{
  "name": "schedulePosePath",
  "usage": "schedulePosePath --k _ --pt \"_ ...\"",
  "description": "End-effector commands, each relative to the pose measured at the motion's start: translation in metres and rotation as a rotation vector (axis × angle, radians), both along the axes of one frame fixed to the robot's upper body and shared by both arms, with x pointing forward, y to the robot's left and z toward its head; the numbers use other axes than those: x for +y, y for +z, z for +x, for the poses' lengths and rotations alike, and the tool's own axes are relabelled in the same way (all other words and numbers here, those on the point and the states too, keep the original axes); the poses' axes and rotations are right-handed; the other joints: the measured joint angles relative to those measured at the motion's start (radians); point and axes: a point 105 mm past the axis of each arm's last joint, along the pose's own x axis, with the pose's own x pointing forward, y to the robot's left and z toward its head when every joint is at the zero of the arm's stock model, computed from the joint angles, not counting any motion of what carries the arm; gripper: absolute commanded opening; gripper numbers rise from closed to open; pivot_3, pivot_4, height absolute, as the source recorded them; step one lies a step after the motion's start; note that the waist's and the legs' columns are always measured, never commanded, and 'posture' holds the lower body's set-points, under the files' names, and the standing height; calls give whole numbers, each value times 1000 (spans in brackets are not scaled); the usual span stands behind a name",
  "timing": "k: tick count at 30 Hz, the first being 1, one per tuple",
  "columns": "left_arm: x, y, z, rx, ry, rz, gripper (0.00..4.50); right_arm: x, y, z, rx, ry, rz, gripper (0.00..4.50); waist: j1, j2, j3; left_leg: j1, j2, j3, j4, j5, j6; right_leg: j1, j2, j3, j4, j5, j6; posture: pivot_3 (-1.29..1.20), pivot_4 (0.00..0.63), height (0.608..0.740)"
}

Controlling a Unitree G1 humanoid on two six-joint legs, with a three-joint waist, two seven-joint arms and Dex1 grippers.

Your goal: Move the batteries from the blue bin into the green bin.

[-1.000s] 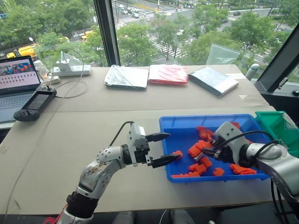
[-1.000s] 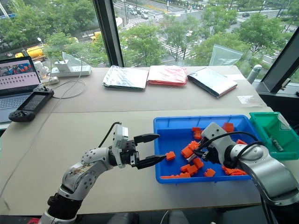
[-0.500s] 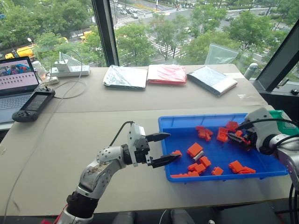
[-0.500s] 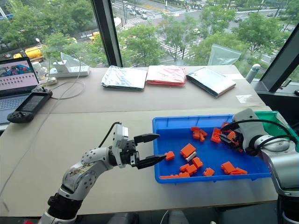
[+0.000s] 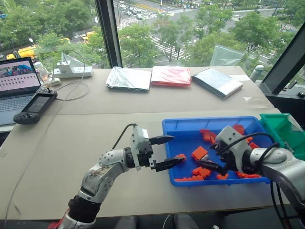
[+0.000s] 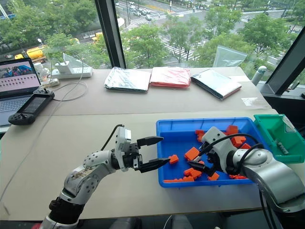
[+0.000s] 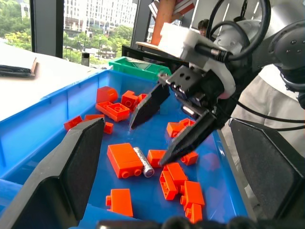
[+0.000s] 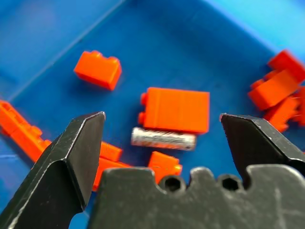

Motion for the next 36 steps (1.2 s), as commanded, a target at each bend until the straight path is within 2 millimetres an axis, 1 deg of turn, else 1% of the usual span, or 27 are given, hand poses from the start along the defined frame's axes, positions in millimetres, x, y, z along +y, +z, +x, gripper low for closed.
schedulePosePath --k 1,4,7,9,11,16,18,20,21,22,24,26,27,28,29,30,31,32,36 --pt "-2 9 -5 -37 -14 -16 4500 2 -1 2 -10 0 -8 4489 0 0 0 0 0 0 0 0 0 0 0 0 0 0 0 0 150 740" --pt "-1 9 -5 -37 -13 -17 4500 3 -1 1 -5 1 -1 4489 0 0 0 0 0 0 0 0 0 0 0 0 0 0 0 0 150 740" --pt "-1 9 -5 -36 -12 -17 4500 3 -3 -1 5 1 -1 3739 0 0 0 0 0 0 0 0 0 0 0 0 0 0 0 0 150 740" --pt "-1 9 -5 -36 -12 -17 4500 3 -3 -1 6 4 -2 3057 0 0 0 0 0 0 0 0 0 0 0 0 0 0 0 0 150 740" --pt "-2 9 -5 -37 -14 -17 4500 3 -3 -3 11 9 -3 2499 0 0 0 0 0 0 0 0 0 0 0 0 0 0 0 0 150 740" --pt "-2 9 -5 -37 -15 -18 4500 2 0 -4 1 6 -1 2500 0 0 0 0 0 0 0 0 0 0 0 0 0 0 0 0 150 740" --pt "-2 9 -5 -37 -16 -18 4500 -5 14 -1 -38 -22 8 2500 0 0 0 0 0 0 0 0 0 0 0 0 0 0 0 0 150 740" --pt "-2 9 -5 -37 -15 -18 4500 -32 46 7 -132 -124 3 2500 2 0 0 0 0 0 0 0 0 0 0 0 0 0 0 0 150 740" --pt "-2 9 -5 -37 -14 -17 4500 -50 65 11 -195 -192 -7 2500 4 0 0 0 0 0 0 0 0 0 0 0 0 0 0 0 150 740" --pt "-2 9 -5 -36 -14 -17 4500 -61 78 12 -234 -234 -13 2500 6 0 0 -1 0 0 0 0 0 -1 -1 0 0 0 0 0 150 740" --pt "-2 9 -5 -35 -14 -18 4500 -80 99 18 -322 -323 -20 2500 9 0 0 -1 -1 0 0 0 0 -1 -1 0 0 0 0 0 150 740" --pt "-2 9 -4 -35 -14 -18 4500 -92 111 23 -387 -380 -50 2500 8 0 0 -1 0 0 0 0 0 -1 0 0 0 0 0 0 150 740" --pt "-2 9 -4 -35 -15 -17 4500 -110 128 30 -479 -485 -69 2500 7 0 0 0 0 1 0 0 0 -1 0 0 0 0 0 0 150 740" --pt "-2 9 -4 -36 -15 -17 4500 -123 139 33 -541 -559 -80 2500 3 0 0 0 1 1 0 0 0 -1 1 0 0 0 0 0 150 740" --pt "-2 9 -3 -36 -16 -17 4500 -144 154 34 -624 -683 -108 2500 -1 0 0 0 1 1 -1 0 0 0 1 0 0 0 -1 0 150 740" --pt "-2 9 -3 -36 -18 -17 4500 -166 163 32 -688 -807 -130 2500 -1 0 0 0 0 2 0 0 0 -1 0 1 0 0 -1 0 150 740" --pt "-2 10 -3 -37 -19 -17 4500 -178 167 30 -719 -880 -145 2500 -1 1 0 0 0 2 0 0 0 -1 -1 1 1 0 0 0 150 740" --pt "-2 10 -3 -36 -20 -17 4500 -189 165 27 -726 -946 -159 2500 2 1 0 0 -1 3 -1 0 0 -1 -1 1 1 0 0 0 150 740" --pt "-2 10 -2 -36 -18 -18 4500 -208 156 21 -756 -1079 -147 2500 5 1 0 -2 0 3 -1 0 0 -1 0 0 0 0 0 0 150 740"
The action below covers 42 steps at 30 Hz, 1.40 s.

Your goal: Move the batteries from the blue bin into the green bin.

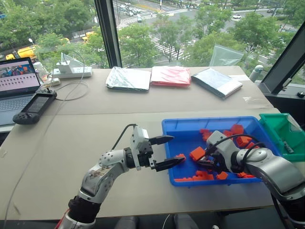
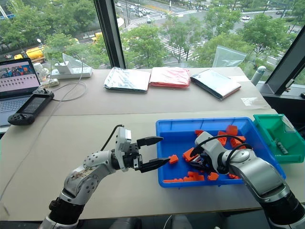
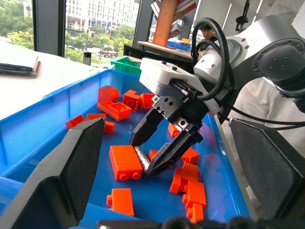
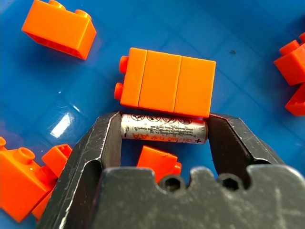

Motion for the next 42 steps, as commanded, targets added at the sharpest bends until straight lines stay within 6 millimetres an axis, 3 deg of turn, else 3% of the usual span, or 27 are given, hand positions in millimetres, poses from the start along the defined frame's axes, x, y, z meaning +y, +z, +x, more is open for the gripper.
schedulePosePath --k 1,8,10,13,21,24,27,29,31,37,42 --pt "-2 9 -2 -34 -16 -18 4500 -18 6 -9 -104 -118 8 2500 -2 0 0 0 0 0 0 0 0 0 0 0 0 0 0 0 150 740" --pt "-2 10 -1 -34 -14 -20 4500 -21 -7 -7 -114 -139 61 2500 -8 1 0 1 0 -1 0 0 0 -1 0 2 1 0 0 0 150 740" --pt "-2 10 -1 -34 -12 -20 4500 -23 -6 -9 -125 -153 62 3500 -8 1 0 1 0 0 0 0 0 -1 0 2 1 0 0 0 150 740" --pt "-2 10 -1 -35 -11 -21 4500 -24 -3 -10 -145 -155 60 4281 -8 1 0 0 0 0 0 0 0 -1 0 2 1 0 0 0 150 740" --pt "-2 10 -1 -37 -10 -21 4500 -18 15 -7 -242 -116 54 4400 -8 1 0 1 0 0 0 0 0 0 0 2 1 0 0 0 150 740" --pt "-3 10 -1 -36 -12 -22 4500 8 21 2 -252 72 63 4400 -9 1 0 1 0 0 0 0 0 -1 0 2 1 0 0 0 150 740" --pt "-2 10 0 -38 -10 -23 4500 80 -2 5 -83 525 108 4400 -9 1 0 1 0 -1 0 0 0 0 0 2 1 0 0 0 150 740" --pt "-2 10 0 -39 -9 -22 4500 115 -20 -9 34 731 111 4400 -9 1 0 1 1 -2 -1 0 0 0 2 1 0 0 0 0 150 740" --pt "-2 10 0 -43 -9 -22 4500 153 -32 -37 119 979 131 4400 -4 1 0 1 1 -3 -1 0 1 0 1 1 0 0 0 0 150 740" --pt "-3 11 1 -49 -9 -22 4500 182 -48 -92 225 1322 166 4400 7 -1 0 1 0 -3 2 0 1 3 -1 0 -1 0 2 0 150 740" --pt "-2 11 4 -51 -4 -23 4500 184 -46 -91 147 1343 169 4400 1 -1 0 3 1 -2 2 0 0 3 0 1 0 0 1 0 150 740"
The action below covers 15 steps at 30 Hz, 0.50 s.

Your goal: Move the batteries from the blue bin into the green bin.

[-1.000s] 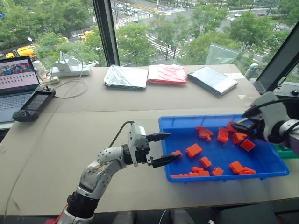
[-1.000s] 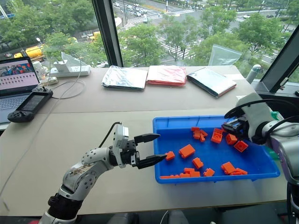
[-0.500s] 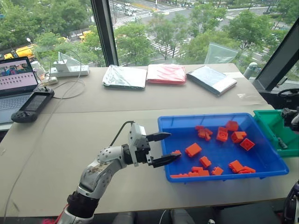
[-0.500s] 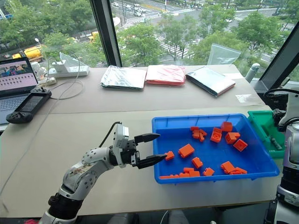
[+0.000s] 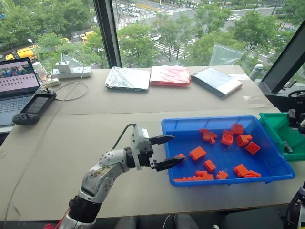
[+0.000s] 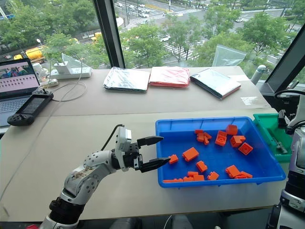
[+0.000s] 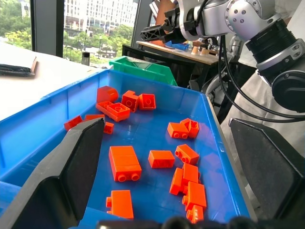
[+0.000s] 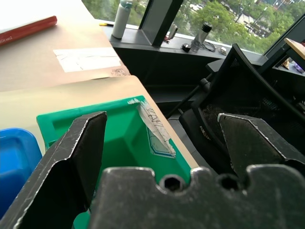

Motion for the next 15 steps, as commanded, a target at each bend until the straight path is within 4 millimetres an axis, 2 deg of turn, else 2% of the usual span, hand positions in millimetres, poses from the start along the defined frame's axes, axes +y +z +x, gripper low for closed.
schedulePosePath --k 1,9,12,15 --pt "-1 8 0 -43 -3 -18 4500 7 11 -4 -89 47 11 4400 -3 0 0 1 0 0 0 0 0 0 0 0 1 0 0 0 150 740" --pt "1 9 3 -45 14 -18 4500 10 1 0 -100 18 32 4400 0 0 0 1 0 0 0 0 0 0 0 0 1 0 -1 0 150 740" --pt "5 9 7 -43 57 -18 4500 9 -2 1 -115 -8 40 4400 1 0 0 1 0 -1 0 0 0 0 0 0 1 0 -1 0 150 740" --pt "10 13 16 -23 132 -38 4500 6 -1 11 -160 -86 46 4400 2 0 0 1 0 -1 0 0 0 0 0 0 1 0 0 0 150 740"
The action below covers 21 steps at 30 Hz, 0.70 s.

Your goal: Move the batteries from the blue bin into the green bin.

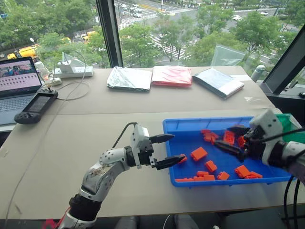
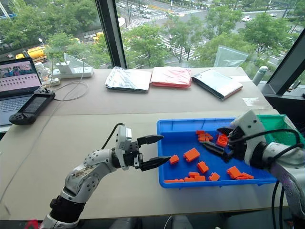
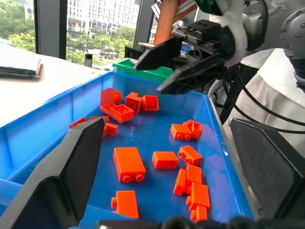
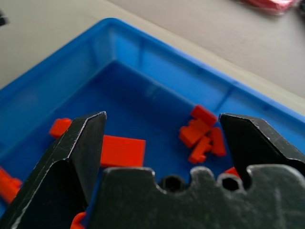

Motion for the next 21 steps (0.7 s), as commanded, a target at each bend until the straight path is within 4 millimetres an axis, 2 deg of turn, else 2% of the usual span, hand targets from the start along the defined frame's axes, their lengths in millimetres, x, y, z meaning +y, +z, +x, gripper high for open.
schedulePosePath --k 1,3,8,10,12,17,21 --pt "8 15 12 -20 117 -49 4500 -3 10 13 -117 -108 -15 4400 -1 0 0 0 0 0 0 0 0 0 0 0 0 0 0 0 150 740" --pt "15 17 28 -8 257 -68 4500 -14 16 28 -188 -253 -13 4400 -1 0 0 0 0 0 0 0 0 0 0 0 0 0 0 0 150 740" --pt "34 27 70 35 643 -123 4500 -56 32 69 -320 -744 79 4400 3 -1 0 0 -1 -1 0 1 -1 0 -1 0 1 0 0 0 150 740" --pt "42 27 81 64 761 -145 4500 -63 32 78 -355 -864 99 4400 5 -1 0 0 -1 -1 0 1 -2 -1 -1 0 1 0 0 0 150 740" --pt "47 27 87 69 830 -148 4500 -66 27 84 -374 -926 27 4400 8 -1 0 0 -2 -1 -1 1 -2 -1 -1 0 1 0 0 0 150 740" --pt "70 24 96 67 1068 -155 4500 -78 17 89 -378 -1019 34 4400 9 -1 0 -6 -2 -1 -2 1 -2 -8 -1 0 1 1 0 0 150 740" --pt "84 25 96 36 1173 -132 4500 -82 15 95 -399 -1038 22 4400 10 -1 0 -12 -4 0 -2 2 -3 -16 -3 1 4 1 0 0 150 740"
